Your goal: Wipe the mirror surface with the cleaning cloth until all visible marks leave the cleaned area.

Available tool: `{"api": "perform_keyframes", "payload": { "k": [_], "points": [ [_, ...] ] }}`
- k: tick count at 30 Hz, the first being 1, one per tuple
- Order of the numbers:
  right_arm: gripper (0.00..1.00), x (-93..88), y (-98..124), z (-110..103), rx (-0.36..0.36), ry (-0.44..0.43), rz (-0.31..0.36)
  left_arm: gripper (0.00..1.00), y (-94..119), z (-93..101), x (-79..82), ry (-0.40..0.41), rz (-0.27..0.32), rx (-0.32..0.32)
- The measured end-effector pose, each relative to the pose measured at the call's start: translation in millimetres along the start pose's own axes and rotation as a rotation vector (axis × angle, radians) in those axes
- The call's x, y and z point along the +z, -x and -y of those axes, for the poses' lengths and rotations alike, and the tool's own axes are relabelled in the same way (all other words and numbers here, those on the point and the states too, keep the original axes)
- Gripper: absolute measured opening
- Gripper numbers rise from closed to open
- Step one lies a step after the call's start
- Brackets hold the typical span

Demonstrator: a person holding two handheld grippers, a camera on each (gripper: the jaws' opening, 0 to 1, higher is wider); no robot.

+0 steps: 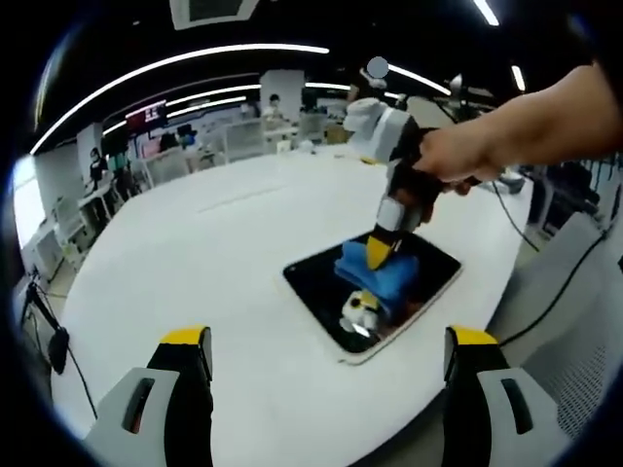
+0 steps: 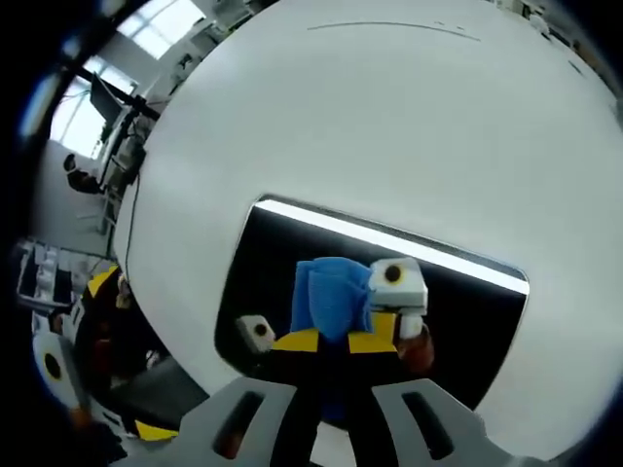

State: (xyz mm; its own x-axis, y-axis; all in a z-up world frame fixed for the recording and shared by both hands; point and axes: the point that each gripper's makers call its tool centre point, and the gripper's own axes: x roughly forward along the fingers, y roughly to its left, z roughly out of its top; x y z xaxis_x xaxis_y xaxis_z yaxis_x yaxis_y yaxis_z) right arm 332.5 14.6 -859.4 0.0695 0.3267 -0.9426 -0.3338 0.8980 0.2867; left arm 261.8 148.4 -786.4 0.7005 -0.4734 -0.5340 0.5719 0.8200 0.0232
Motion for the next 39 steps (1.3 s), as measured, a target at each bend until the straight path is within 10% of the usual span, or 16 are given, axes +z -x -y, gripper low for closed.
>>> {"api": "perform_keyframes", "payload": {
  "k": [15,24,39],
  "points": [
    [0.02,-7.9,10.9,31.5,-0.012,-0.038,0.003,1.00,10.0,-9.0,11.1,0.260,0.106,-0.003],
    [0.02,-13.7,17.8,56.7,-0.041,-0.075,0.013,1.00,1.4,8.3,7.9,0.061,0.042,-0.027],
    [0.02,-22.2,26.7,82.3,-0.074,-0.096,0.015,1.00,0.1,8.0,2.2,0.091,0.019,-0.045]
  ]
}}
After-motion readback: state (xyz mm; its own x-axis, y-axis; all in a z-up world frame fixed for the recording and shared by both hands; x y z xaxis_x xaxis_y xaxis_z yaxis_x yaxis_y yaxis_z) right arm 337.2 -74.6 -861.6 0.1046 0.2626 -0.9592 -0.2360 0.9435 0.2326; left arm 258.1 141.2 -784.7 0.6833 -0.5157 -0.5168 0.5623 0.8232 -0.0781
